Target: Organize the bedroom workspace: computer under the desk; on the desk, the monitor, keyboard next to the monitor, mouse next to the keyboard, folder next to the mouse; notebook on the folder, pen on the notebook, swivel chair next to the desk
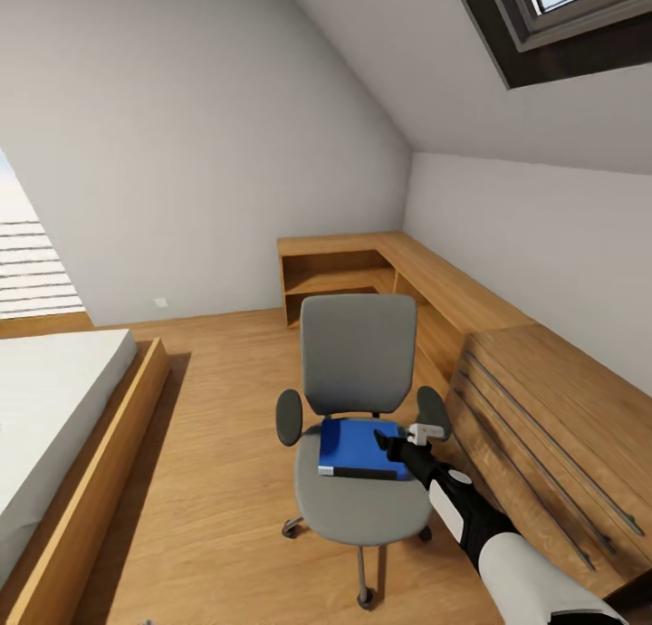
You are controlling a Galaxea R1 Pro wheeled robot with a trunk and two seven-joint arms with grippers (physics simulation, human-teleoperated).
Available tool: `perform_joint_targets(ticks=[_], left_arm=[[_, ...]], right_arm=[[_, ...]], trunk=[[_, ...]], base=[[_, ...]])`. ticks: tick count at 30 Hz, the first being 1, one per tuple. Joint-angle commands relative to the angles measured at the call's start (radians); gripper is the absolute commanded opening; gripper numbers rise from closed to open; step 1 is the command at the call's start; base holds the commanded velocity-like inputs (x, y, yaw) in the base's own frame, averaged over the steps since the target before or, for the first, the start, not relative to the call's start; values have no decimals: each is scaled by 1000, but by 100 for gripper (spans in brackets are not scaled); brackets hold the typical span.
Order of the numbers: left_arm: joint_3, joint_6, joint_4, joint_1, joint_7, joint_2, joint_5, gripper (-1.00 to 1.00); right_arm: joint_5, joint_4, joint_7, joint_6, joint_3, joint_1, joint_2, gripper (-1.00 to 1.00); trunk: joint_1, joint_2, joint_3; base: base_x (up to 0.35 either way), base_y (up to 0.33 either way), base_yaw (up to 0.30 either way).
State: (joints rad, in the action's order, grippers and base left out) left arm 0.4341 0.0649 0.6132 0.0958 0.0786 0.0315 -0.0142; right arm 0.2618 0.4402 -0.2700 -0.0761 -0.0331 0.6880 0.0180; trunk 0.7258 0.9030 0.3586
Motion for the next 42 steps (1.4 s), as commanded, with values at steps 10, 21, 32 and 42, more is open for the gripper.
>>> perform_joint_targets(ticks=[10,21,32,42], left_arm=[[9,3,57,1,12,-6,-2,100],[10,30,-1,0,13,-6,-63,100],[9,52,-9,1,13,-5,-73,100],[9,56,-9,0,13,-4,-73,100]], right_arm=[[1,6,177,0,-11,1,-1,100],[-81,6,269,-5,-14,1,2,100],[-90,4,271,-4,-12,1,2,100],[-85,-1,286,75,-3,1,0,100]], trunk=[[0,1,1],[0,1,1],[0,1,1],[0,1,1]], base=[[136,0,0],[157,29,0],[71,126,0],[147,1,0]])
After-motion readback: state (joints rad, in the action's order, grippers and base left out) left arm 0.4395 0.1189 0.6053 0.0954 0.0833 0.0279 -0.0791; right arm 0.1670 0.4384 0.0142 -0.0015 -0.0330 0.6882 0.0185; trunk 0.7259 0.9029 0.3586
